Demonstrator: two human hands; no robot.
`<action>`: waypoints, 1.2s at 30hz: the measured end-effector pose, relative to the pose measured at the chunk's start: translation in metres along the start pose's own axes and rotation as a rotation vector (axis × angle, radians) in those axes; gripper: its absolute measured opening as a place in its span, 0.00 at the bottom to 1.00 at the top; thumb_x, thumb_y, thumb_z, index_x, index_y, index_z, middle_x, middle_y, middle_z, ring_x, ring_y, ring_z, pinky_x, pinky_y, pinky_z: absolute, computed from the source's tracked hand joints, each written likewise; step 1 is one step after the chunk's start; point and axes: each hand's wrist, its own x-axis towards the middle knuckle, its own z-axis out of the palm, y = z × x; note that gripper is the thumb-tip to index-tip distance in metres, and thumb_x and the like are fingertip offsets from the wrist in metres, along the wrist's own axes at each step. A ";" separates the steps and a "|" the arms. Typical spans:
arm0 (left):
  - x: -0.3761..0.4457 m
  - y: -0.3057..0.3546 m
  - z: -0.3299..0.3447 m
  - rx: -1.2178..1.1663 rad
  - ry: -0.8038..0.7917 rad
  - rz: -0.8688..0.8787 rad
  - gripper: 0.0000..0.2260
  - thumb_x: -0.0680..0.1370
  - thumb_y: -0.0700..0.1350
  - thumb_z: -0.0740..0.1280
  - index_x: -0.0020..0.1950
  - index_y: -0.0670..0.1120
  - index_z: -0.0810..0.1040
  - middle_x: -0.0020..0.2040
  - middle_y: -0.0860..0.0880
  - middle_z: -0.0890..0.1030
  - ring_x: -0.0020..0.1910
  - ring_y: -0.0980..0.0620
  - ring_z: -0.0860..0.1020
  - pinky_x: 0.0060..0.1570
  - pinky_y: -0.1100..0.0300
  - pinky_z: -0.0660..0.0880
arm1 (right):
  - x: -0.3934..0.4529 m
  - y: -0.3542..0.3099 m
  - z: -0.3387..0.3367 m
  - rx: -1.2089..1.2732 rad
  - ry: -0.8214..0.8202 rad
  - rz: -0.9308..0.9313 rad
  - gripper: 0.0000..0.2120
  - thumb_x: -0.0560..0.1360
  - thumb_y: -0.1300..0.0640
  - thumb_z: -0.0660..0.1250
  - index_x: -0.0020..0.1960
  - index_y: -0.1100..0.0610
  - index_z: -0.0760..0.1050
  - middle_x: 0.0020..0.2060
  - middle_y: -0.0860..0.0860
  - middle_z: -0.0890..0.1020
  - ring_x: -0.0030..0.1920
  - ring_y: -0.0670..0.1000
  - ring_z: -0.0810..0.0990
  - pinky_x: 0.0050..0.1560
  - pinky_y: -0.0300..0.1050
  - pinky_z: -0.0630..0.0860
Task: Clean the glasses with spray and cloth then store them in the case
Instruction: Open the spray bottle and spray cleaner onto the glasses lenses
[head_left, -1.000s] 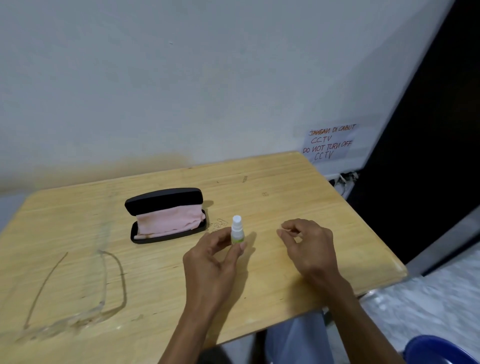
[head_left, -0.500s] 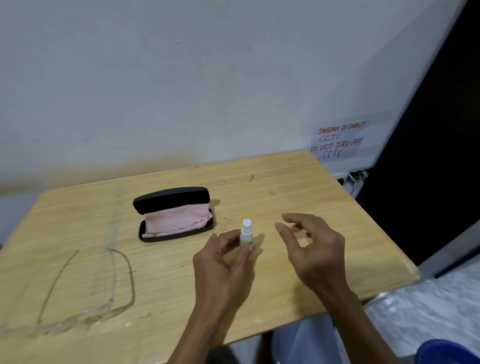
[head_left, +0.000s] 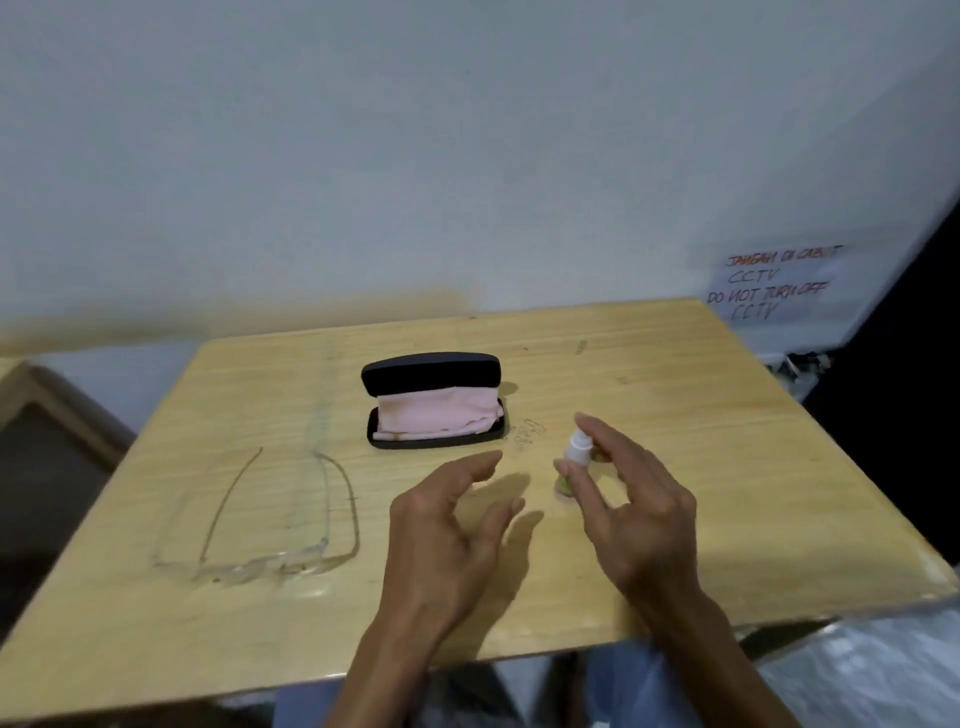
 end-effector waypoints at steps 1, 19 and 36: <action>-0.002 -0.004 -0.014 0.038 0.045 0.036 0.16 0.70 0.46 0.79 0.57 0.52 0.84 0.50 0.58 0.85 0.50 0.66 0.81 0.50 0.73 0.75 | 0.000 -0.001 0.002 0.025 0.001 0.020 0.20 0.72 0.63 0.77 0.63 0.59 0.80 0.51 0.52 0.86 0.46 0.47 0.83 0.50 0.35 0.77; -0.016 -0.059 -0.168 0.869 -0.206 -0.148 0.13 0.77 0.59 0.66 0.59 0.59 0.82 0.61 0.62 0.79 0.66 0.57 0.69 0.74 0.47 0.49 | 0.007 -0.076 0.007 0.726 -0.213 0.480 0.22 0.77 0.67 0.69 0.63 0.45 0.77 0.51 0.50 0.85 0.44 0.46 0.83 0.47 0.35 0.79; -0.006 0.004 -0.164 0.051 0.151 -0.244 0.06 0.63 0.59 0.75 0.36 0.59 0.87 0.38 0.56 0.86 0.43 0.57 0.81 0.49 0.52 0.75 | 0.027 -0.101 -0.012 1.212 -0.370 0.748 0.18 0.80 0.58 0.60 0.65 0.44 0.78 0.54 0.55 0.82 0.39 0.53 0.79 0.32 0.50 0.76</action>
